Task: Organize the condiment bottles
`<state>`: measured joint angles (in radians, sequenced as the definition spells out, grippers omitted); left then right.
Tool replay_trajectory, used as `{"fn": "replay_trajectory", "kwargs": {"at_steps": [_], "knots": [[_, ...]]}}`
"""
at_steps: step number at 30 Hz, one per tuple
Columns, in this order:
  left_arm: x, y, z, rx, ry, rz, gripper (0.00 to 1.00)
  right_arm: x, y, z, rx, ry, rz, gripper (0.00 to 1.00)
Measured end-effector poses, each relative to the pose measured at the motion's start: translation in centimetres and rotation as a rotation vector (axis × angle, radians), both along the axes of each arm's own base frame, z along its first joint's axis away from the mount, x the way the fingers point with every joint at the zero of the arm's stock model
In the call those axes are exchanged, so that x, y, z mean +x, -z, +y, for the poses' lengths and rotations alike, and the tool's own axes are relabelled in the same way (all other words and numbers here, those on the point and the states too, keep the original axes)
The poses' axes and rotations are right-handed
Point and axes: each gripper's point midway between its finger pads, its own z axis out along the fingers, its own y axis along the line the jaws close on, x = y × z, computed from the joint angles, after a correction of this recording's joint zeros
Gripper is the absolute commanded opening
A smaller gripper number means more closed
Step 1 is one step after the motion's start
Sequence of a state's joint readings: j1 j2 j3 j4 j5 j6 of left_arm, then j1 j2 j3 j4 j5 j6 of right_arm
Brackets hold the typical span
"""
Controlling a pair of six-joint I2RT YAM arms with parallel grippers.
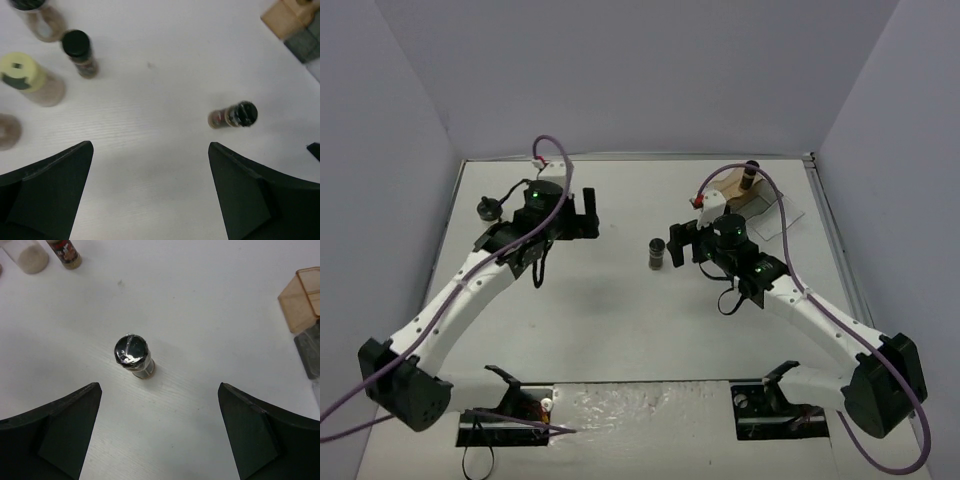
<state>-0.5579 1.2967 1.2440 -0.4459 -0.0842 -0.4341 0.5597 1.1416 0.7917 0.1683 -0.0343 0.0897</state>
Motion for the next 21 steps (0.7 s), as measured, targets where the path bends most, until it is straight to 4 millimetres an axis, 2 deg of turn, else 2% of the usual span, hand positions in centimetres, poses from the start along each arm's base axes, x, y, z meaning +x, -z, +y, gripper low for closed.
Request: {"fn": "replay_trajectory", "kwargs": {"at_steps": [3,8,10,14,16,18,20,21], "knots": [[-0.8,-2.5,5.5,0.001,-0.12,-0.075,0.97,0.8,2.9,1.4,-0.04,-0.038,0.058,0.99],[-3.8,-3.6,10.2,0.055,-0.202,-0.136,0.97,1.9,6.2,3.4,-0.092,-0.084,0.115,0.99],[-4.8,-3.1,11.8,0.082,-0.236,-0.149,0.97,2.6,6.9,4.3,-0.099,-0.097,0.119,0.97],[-6.2,-1.0,14.3,0.136,-0.307,-0.128,0.97,3.7,8.5,6.0,-0.115,-0.123,0.127,0.9],[-6.6,-0.1,14.8,0.158,-0.32,-0.11,0.97,3.7,9.4,6.5,-0.129,-0.139,0.14,0.84],[-6.7,0.6,15.1,0.179,-0.323,-0.092,0.97,3.8,10.3,6.8,-0.141,-0.145,0.152,0.76],[-6.6,0.9,15.3,0.193,-0.326,-0.08,0.97,3.9,10.9,6.9,-0.149,-0.146,0.161,0.62],[-6.6,1.1,15.4,0.199,-0.329,-0.075,0.97,4.0,11.0,6.9,-0.151,-0.147,0.163,0.58]]}}
